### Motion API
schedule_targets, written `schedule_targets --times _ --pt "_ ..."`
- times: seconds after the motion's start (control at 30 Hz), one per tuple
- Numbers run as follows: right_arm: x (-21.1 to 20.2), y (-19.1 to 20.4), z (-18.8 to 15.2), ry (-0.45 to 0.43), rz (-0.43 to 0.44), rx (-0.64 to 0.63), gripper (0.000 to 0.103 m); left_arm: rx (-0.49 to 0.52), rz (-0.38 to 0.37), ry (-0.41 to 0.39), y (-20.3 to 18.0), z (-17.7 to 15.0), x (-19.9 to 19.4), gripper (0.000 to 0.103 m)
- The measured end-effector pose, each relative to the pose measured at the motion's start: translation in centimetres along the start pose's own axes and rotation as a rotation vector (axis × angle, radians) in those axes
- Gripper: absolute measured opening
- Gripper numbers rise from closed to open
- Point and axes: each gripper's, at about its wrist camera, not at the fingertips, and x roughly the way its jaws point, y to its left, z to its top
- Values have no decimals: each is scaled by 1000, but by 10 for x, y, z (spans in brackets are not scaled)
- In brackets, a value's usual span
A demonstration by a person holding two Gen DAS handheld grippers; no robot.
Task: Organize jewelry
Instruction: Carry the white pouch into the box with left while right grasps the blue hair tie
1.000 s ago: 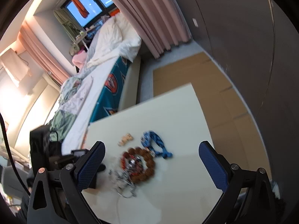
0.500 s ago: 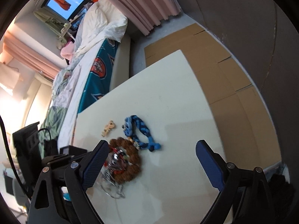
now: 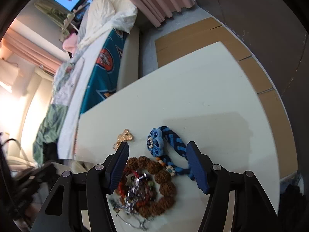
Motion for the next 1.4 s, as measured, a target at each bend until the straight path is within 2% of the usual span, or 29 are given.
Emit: schedule_targets --times 0.1,0.13,0.17,0.2,0.33,0.73,0.83,0.9,0.97,1.0,1.13,1.33,1.4 --pt "12 12 -2 17 -73 -55 53 -10 13 -30 6 2 -16 0" --pt "16 14 -3 24 -97 -70 41 -11 18 -40 8 2 -21 0" --pt "18 18 -3 16 -134 -85 22 -13 23 -50 10 2 -27 0" --pt "18 17 -4 21 -135 -84 12 -15 26 -56 12 1 -30 0" --pt "9 17 -6 3 -114 -61 3 -23 30 -85 18 -6 -47 0" --pt "-53 55 -26 -135 33 -69 2 -54 26 -166 34 -32 -96 0" --pt "-53 57 -27 -135 -1 -63 2 -70 27 -175 43 -39 -105 0" --pt "-43 54 -24 -97 -76 -57 13 -80 28 -179 47 -43 -108 0" --pt "-35 46 -24 -92 -116 -45 64 -88 31 -179 52 -46 -110 0" --pt "-34 44 -23 -100 -134 -40 69 -91 32 -177 54 -48 -110 0" --pt "-21 31 -16 -74 -202 -39 70 -105 38 -162 67 -54 -104 0" --pt "11 14 -10 2 -361 -59 71 -123 39 -140 81 -58 -92 0" --pt "13 20 -12 -7 -396 -104 66 -127 36 -135 84 -57 -89 0"
